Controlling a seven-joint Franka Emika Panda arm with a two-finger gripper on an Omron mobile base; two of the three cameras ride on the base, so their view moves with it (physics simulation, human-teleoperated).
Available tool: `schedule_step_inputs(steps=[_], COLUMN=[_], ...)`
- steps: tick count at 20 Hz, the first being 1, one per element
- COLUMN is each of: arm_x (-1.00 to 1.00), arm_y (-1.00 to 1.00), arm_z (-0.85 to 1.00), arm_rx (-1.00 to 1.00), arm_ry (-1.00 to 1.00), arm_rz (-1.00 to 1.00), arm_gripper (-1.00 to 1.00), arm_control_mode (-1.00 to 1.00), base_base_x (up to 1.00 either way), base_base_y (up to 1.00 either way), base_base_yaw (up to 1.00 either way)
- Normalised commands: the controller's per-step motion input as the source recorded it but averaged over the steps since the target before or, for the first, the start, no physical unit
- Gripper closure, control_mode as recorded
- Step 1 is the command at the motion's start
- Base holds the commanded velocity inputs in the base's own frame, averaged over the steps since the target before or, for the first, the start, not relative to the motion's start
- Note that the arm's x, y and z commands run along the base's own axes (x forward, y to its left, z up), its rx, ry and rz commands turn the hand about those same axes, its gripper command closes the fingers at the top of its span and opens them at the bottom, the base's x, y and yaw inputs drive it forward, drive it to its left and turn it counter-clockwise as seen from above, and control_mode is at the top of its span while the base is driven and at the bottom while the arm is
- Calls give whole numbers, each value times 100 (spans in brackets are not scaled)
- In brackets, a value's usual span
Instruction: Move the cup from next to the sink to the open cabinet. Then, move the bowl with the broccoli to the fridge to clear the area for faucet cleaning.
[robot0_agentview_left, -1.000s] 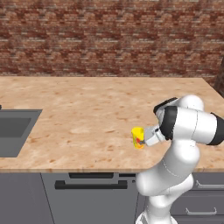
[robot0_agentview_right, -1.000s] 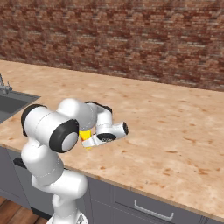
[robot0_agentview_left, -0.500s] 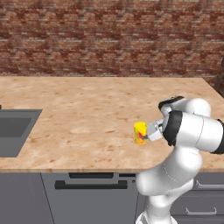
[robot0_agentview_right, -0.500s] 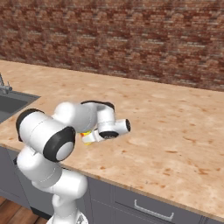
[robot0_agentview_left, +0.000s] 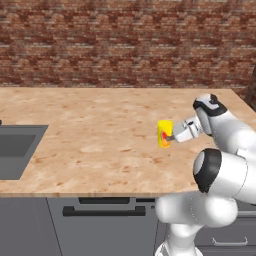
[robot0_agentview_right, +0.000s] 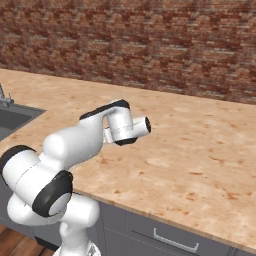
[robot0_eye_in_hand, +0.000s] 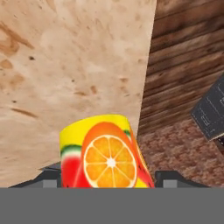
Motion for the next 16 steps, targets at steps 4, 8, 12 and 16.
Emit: schedule_step_inputs(steps=[4, 8, 12, 16], arm_x=[-1, -4, 0, 0], arm_y=[8, 8, 0, 0], arm_z=[58, 0, 0, 0], arm_rx=[0, 0, 0, 0], arm_ry=[18, 5, 0, 0], arm_rz=[0, 4, 0, 0], arm_gripper=[100, 100, 100, 100], arm_control_mode=[-100, 100, 100, 100], base_base_x=[0, -39, -12, 0], base_base_y=[0, 34, 35, 27], base_base_yaw=[0, 43, 90, 96])
